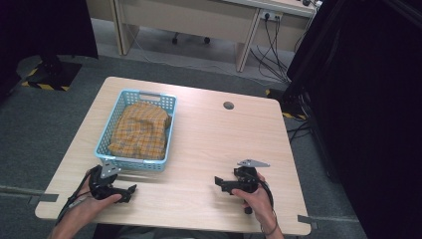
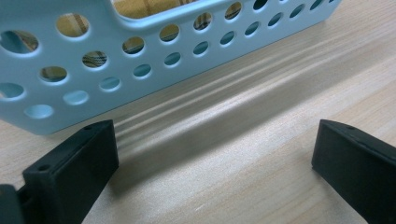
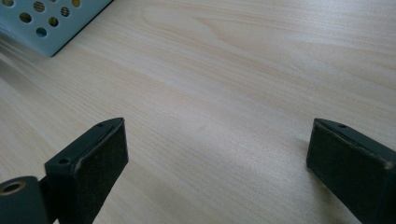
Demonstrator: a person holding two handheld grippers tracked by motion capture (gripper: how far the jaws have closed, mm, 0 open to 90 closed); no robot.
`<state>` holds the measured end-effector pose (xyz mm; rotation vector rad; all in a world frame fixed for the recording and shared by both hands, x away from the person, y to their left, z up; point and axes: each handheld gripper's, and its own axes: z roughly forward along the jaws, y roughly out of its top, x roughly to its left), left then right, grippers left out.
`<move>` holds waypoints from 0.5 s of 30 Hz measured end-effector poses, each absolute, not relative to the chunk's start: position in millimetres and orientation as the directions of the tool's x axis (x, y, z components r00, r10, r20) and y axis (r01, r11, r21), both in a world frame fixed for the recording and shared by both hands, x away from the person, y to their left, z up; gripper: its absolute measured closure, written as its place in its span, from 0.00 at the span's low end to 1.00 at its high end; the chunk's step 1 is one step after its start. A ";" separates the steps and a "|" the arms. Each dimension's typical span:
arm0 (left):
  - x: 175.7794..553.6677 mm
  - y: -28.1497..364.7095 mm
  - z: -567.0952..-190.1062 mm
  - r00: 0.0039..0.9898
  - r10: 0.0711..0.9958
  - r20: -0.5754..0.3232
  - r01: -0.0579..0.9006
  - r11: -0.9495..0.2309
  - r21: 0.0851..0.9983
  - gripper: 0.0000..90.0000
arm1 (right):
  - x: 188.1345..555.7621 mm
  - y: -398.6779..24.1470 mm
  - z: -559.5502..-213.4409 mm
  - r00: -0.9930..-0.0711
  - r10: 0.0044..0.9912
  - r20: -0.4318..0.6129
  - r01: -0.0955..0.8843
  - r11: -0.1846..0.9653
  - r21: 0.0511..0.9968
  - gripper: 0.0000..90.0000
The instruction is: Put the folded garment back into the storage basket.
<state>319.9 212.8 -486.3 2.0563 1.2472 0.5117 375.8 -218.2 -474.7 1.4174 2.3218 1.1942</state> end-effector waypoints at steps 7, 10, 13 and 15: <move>319.9 212.8 -486.3 0.466 0.885 -0.011 0.622 -0.319 0.715 0.00 | 370.8 -221.1 -474.9 -0.535 0.811 0.235 0.665 0.234 0.709 0.07; 319.9 212.8 -486.3 0.466 0.885 -0.011 0.622 -0.319 0.715 0.00 | 369.1 -223.5 -474.6 -0.530 0.813 0.239 0.667 0.227 0.710 0.07; 319.9 212.8 -486.3 0.466 0.885 -0.011 0.622 -0.319 0.715 0.00 | 367.6 -226.2 -474.7 -0.527 0.817 0.232 0.665 0.227 0.712 0.07; 319.9 212.8 -486.3 0.466 0.885 -0.011 0.622 -0.319 0.715 0.00 | 366.4 -227.9 -474.6 -0.525 0.819 0.232 0.665 0.224 0.713 0.07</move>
